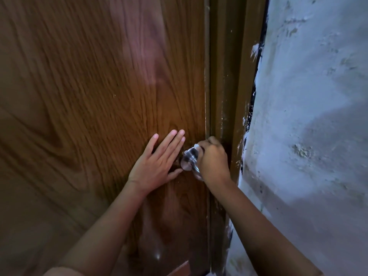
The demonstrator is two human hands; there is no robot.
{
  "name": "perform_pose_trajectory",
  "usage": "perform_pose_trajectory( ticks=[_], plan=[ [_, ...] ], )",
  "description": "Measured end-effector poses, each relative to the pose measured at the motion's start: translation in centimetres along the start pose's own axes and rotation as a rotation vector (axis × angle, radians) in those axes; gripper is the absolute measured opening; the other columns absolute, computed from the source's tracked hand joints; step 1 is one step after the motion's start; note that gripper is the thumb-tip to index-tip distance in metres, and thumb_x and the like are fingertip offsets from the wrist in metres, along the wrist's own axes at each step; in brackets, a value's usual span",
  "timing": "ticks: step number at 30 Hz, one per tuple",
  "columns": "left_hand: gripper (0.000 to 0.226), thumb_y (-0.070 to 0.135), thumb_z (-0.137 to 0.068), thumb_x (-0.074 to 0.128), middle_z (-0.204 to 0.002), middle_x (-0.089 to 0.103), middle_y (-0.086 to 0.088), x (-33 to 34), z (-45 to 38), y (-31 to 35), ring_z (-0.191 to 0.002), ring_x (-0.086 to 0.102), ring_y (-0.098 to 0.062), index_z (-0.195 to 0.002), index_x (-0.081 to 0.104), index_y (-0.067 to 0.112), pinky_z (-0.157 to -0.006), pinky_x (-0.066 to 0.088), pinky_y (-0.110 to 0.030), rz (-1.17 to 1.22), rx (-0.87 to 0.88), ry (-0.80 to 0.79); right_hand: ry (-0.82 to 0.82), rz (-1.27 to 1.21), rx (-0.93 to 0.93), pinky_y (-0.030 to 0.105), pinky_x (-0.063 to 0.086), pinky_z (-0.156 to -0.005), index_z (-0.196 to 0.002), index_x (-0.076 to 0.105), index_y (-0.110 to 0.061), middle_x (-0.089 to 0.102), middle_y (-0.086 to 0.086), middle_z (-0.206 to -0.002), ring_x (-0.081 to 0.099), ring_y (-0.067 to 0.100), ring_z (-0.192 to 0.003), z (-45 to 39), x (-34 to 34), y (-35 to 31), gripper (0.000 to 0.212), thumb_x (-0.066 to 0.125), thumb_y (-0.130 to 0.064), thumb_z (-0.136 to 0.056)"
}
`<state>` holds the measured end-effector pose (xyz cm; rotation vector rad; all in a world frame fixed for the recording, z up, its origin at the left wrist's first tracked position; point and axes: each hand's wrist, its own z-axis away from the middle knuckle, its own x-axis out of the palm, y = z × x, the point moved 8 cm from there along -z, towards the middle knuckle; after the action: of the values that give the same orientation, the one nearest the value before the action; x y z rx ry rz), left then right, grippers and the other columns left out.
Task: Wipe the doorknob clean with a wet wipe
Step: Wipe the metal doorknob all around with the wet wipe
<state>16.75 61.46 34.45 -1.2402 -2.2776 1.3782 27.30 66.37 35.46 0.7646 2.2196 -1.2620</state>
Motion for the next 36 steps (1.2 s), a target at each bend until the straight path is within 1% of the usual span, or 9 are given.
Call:
perform_pose_trajectory(
  ticks=[4, 13, 16, 19, 23, 26, 28, 31, 36],
  plan=[
    [0.083, 0.064, -0.087, 0.020, -0.153, 0.014, -0.006, 0.1, 0.0, 0.0, -0.140, 0.018, -0.019, -0.146, 0.015, 0.006, -0.112, 0.004, -0.046, -0.026, 0.011, -0.019, -0.087, 0.065, -0.234, 0.034, 0.040, -0.084, -0.099, 0.063, 0.000, 0.053, 0.016, -0.108, 0.048, 0.027, -0.100, 1.2, 1.2, -2.8, 0.018, 0.055, -0.006, -0.084],
    [0.080, 0.061, -0.088, 0.018, -0.152, 0.016, -0.004, 0.0, 0.1, -0.2, -0.140, 0.019, -0.017, -0.145, 0.015, 0.006, -0.112, 0.004, -0.045, -0.021, 0.010, -0.036, -0.307, 0.357, -0.536, 0.040, 0.031, -0.094, -0.111, 0.056, -0.001, 0.045, 0.019, -0.129, 0.040, 0.031, -0.114, 2.1, 3.0, -4.7, 0.025, 0.048, -0.009, -0.089],
    [0.080, 0.062, -0.087, 0.021, -0.152, 0.017, -0.004, -0.1, 0.1, -0.2, -0.139, 0.019, -0.017, -0.145, 0.018, 0.007, -0.111, 0.005, -0.045, -0.005, 0.007, -0.025, -0.232, 0.237, -0.417, 0.038, 0.034, -0.090, -0.105, 0.059, -0.002, 0.052, 0.018, -0.114, 0.047, 0.031, -0.106, 1.2, 2.0, -3.6, 0.023, 0.054, -0.011, -0.085],
    [0.082, 0.063, -0.086, 0.026, -0.152, 0.018, -0.003, -0.1, 0.1, -0.3, -0.139, 0.022, -0.016, -0.145, 0.020, 0.007, -0.111, 0.008, -0.045, 0.014, 0.005, -0.021, -0.159, 0.180, -0.223, 0.034, 0.038, -0.092, -0.108, 0.058, -0.002, 0.053, 0.015, -0.116, 0.050, 0.028, -0.106, 0.1, 1.0, -1.4, 0.032, 0.063, -0.011, -0.078],
    [0.085, 0.066, -0.084, 0.027, -0.152, 0.018, -0.003, -0.1, 0.1, -0.3, -0.139, 0.021, -0.017, -0.144, 0.020, 0.007, -0.112, 0.012, -0.045, 0.014, 0.000, -0.019, -0.013, -0.058, 0.080, 0.034, 0.045, -0.086, -0.105, 0.063, 0.000, 0.056, 0.018, -0.119, 0.058, 0.029, -0.101, -0.2, -0.4, 0.9, 0.023, 0.048, -0.008, -0.090],
    [0.085, 0.066, -0.084, 0.027, -0.151, 0.018, -0.004, -0.2, 0.0, -0.2, -0.138, 0.020, -0.018, -0.144, 0.018, 0.006, -0.111, 0.014, -0.044, 0.020, 0.008, -0.015, 0.012, -0.094, 0.147, 0.034, 0.049, -0.083, -0.104, 0.063, 0.002, 0.059, 0.018, -0.115, 0.060, 0.028, -0.097, -0.1, -0.3, 1.1, 0.025, 0.043, -0.009, -0.093],
    [0.086, 0.066, -0.083, 0.028, -0.151, 0.019, -0.003, -0.3, 0.0, -0.3, -0.138, 0.022, -0.017, -0.144, 0.019, 0.007, -0.110, 0.018, -0.041, 0.026, 0.003, -0.007, 0.022, -0.081, 0.133, 0.032, 0.048, -0.082, -0.105, 0.063, 0.002, 0.058, 0.018, -0.117, 0.059, 0.027, -0.098, 0.0, -0.4, 0.9, 0.023, 0.047, -0.007, -0.091],
    [0.086, 0.065, -0.083, 0.030, -0.151, 0.018, -0.003, -0.4, 0.0, -0.3, -0.138, 0.021, -0.017, -0.144, 0.019, 0.006, -0.110, 0.017, -0.042, 0.031, 0.000, -0.011, -0.041, 0.014, -0.052, 0.030, 0.042, -0.088, -0.106, 0.061, 0.001, 0.053, 0.016, -0.121, 0.052, 0.027, -0.106, 0.3, 0.1, -0.6, 0.024, 0.057, -0.004, -0.083],
    [0.086, 0.064, -0.084, 0.029, -0.152, 0.015, -0.004, -0.3, 0.0, -0.4, -0.139, 0.017, -0.019, -0.145, 0.016, 0.005, -0.111, 0.007, -0.045, 0.014, 0.002, -0.019, -0.118, 0.167, -0.344, 0.032, 0.040, -0.078, -0.104, 0.061, 0.003, 0.055, 0.018, -0.110, 0.049, 0.029, -0.096, 1.6, 1.2, -3.2, 0.023, 0.057, -0.007, -0.083]
  ],
)
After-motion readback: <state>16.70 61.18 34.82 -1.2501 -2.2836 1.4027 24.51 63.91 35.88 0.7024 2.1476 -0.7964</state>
